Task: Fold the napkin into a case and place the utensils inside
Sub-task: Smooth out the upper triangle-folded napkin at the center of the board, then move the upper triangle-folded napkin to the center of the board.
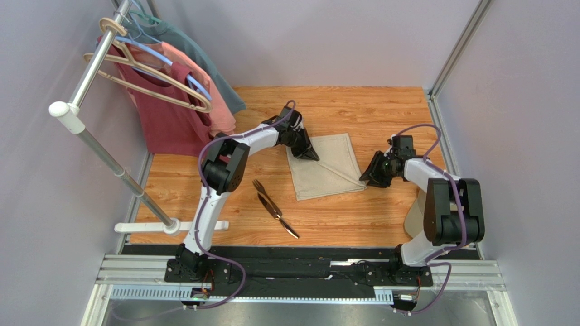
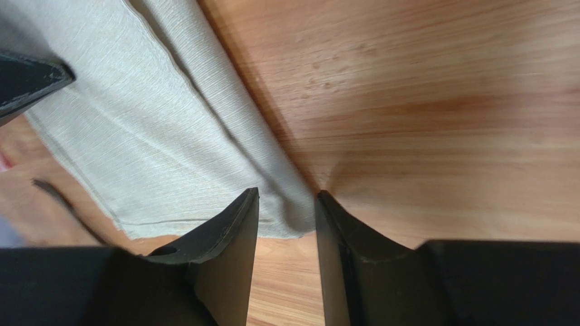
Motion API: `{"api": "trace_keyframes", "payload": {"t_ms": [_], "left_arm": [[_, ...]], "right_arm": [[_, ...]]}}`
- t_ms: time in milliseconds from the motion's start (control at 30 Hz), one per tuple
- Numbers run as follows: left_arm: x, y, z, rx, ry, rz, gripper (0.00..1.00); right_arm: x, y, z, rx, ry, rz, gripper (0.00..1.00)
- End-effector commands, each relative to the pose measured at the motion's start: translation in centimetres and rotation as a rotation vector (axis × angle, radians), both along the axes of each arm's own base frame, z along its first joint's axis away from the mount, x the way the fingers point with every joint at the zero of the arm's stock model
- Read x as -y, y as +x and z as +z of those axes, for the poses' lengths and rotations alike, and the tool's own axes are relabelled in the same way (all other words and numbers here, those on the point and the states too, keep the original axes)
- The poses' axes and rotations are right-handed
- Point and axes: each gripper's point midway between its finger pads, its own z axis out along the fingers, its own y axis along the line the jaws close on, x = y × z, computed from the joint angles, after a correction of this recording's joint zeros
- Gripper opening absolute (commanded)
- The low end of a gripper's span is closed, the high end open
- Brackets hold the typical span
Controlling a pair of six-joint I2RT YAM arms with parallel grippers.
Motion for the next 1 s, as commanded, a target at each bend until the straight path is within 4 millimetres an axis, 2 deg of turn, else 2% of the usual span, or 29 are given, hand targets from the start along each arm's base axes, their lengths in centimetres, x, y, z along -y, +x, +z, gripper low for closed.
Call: {"api": "trace_keyframes", "payload": {"t_ms": [0, 67, 100, 133, 167, 200, 233, 267, 300, 333, 367, 400, 467, 500, 533, 567, 600, 667, 733, 767, 833, 867, 933, 967], "left_arm": [[1.5, -1.9, 2.4, 0.042, -0.018, -0.051, 0.13], [2.2, -2.5, 4.0, 0.063, -0.045, -0.061, 0.13], [2.2, -2.9, 6.0, 0.098, -0.059, -0.067, 0.13], [1.8, -2.7, 6.8, 0.137, -0.045, -0.062, 0.15], [1.3, -2.4, 7.8, 0.169, -0.033, -0.059, 0.17], [0.2, -1.5, 10.9, 0.239, -0.038, -0.041, 0.20], [-1.1, -0.9, 11.6, 0.275, 0.002, -0.029, 0.26], [-2.8, 0.3, 12.9, 0.302, 0.004, 0.005, 0.29], [-3.8, 0.3, 15.3, 0.333, -0.015, 0.012, 0.30], [-4.7, 0.5, 16.3, 0.356, -0.016, 0.011, 0.32], [-6.1, 1.0, 16.9, 0.367, -0.007, 0.028, 0.32], [-7.1, 0.5, 18.4, 0.396, 0.007, 0.035, 0.33], [-8.4, -0.1, 18.5, 0.438, 0.054, 0.012, 0.34], [-8.9, -0.7, 18.9, 0.451, 0.067, 0.004, 0.34], [-9.2, -1.0, 18.7, 0.464, 0.080, -0.013, 0.34], [-9.6, -1.7, 17.3, 0.438, 0.098, -0.022, 0.34], [-9.8, -2.0, 17.1, 0.442, 0.106, -0.026, 0.34], [-10.2, -2.9, 15.4, 0.412, 0.118, -0.033, 0.33], [-10.4, -3.2, 15.1, 0.422, 0.119, -0.033, 0.33], [-10.6, -3.5, 14.6, 0.413, 0.122, -0.037, 0.33], [-10.5, -3.8, 14.4, 0.410, 0.118, -0.047, 0.32], [-10.3, -4.1, 14.3, 0.408, 0.116, -0.054, 0.32], [-10.0, -4.3, 14.1, 0.403, 0.119, -0.058, 0.32], [-9.5, -4.5, 13.8, 0.401, 0.121, -0.070, 0.32]], "right_arm": [[3.3, 0.8, 3.7, 0.060, -0.320, -0.017, 0.41], [2.2, 2.1, 7.1, 0.140, -0.339, 0.013, 0.46], [0.5, 1.6, 7.7, 0.139, -0.327, 0.058, 0.47], [-0.8, 1.7, 8.5, 0.158, -0.303, 0.082, 0.49], [-3.1, 1.8, 9.2, 0.189, -0.262, 0.126, 0.50], [-5.3, 1.5, 9.5, 0.188, -0.174, 0.139, 0.51], [-6.7, 1.4, 9.4, 0.192, -0.131, 0.151, 0.52], [-8.9, 1.4, 8.8, 0.198, -0.091, 0.176, 0.52], [-10.1, 1.2, 8.5, 0.181, -0.055, 0.167, 0.52], [-11.0, 1.2, 7.9, 0.172, -0.052, 0.174, 0.52], [-12.9, 0.7, 6.9, 0.166, -0.060, 0.217, 0.52], [-13.4, 1.0, 6.3, 0.173, -0.096, 0.218, 0.51], [-15.0, 0.5, 5.1, 0.167, -0.147, 0.268, 0.45], [-15.2, 0.6, 3.8, 0.136, -0.184, 0.281, 0.42], [-14.9, 0.4, 2.9, 0.118, -0.220, 0.293, 0.38], [-14.7, 0.0, 2.1, 0.097, -0.247, 0.303, 0.35], [-13.8, 0.0, 1.3, 0.090, -0.287, 0.291, 0.33], [-11.2, -0.8, -0.4, 0.057, -0.385, 0.284, 0.29], [-8.5, -1.5, -1.8, 0.017, -0.466, 0.265, 0.29], [-6.3, -1.5, -2.2, -0.010, -0.500, 0.233, 0.28], [-3.7, -1.5, -2.7, -0.044, -0.529, 0.188, 0.29], [-1.5, -1.2, -3.0, -0.080, -0.536, 0.136, 0.29], [0.7, -0.1, -2.7, -0.093, -0.564, 0.100, 0.29], [2.3, 1.6, -2.1, -0.092, -0.580, 0.053, 0.30]]}}
